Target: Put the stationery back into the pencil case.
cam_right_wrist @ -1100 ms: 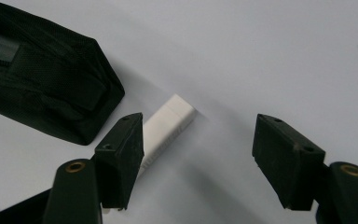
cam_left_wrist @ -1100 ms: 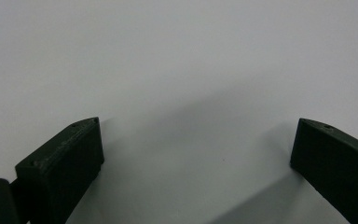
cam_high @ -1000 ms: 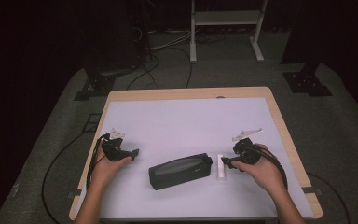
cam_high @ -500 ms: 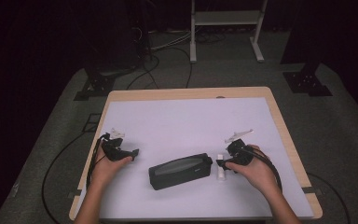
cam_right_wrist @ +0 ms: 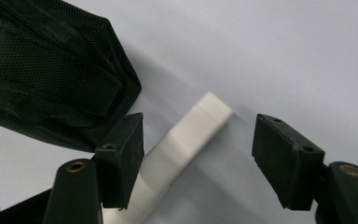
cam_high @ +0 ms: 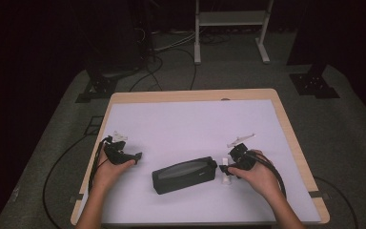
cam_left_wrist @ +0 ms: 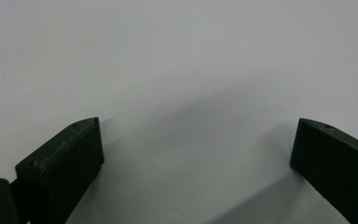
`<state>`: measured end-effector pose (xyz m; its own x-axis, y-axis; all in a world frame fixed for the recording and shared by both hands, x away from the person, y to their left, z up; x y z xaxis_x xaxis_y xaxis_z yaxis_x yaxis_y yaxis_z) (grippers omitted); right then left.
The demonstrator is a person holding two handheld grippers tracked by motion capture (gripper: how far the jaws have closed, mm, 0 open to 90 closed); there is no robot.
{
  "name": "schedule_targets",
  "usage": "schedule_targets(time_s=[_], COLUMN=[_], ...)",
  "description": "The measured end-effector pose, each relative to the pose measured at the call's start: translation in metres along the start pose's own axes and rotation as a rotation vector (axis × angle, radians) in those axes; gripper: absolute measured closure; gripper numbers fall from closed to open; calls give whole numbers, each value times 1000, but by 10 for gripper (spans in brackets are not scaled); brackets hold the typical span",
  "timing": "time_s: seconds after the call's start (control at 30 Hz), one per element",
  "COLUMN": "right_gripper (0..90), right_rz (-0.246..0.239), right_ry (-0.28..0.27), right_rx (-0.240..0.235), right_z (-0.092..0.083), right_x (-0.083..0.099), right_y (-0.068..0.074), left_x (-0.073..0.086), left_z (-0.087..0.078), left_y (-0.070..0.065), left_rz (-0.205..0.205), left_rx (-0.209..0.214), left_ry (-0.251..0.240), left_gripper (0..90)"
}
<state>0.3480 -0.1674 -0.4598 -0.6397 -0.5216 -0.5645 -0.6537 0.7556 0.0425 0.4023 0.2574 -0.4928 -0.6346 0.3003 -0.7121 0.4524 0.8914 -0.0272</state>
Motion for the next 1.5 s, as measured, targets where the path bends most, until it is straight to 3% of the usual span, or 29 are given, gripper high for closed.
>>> schedule_targets(time_s=[0.87, 1.5], right_gripper=[391, 560], right_rz=[-9, -39], right_ry=[82, 109], right_rx=[8, 47], right_z=[8, 6], right_x=[7, 8], right_y=[4, 1], left_x=[0, 0], left_z=[0, 0], left_y=[0, 0], left_rz=[0, 0], left_rx=[0, 0], left_ry=[0, 1], left_gripper=[16, 16])
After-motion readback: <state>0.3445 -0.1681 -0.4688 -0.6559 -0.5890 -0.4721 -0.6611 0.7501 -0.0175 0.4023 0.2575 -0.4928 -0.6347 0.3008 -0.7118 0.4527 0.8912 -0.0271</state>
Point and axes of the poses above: each handheld gripper's, and its own axes: z roughly forward along the jaws, x roughly out of its underside, y roughly to its left, the point moved 2 cm from there along z, roughly forward along the jaws, and after that the axes turned 4 degrees about -z, right-handed, at the moved point
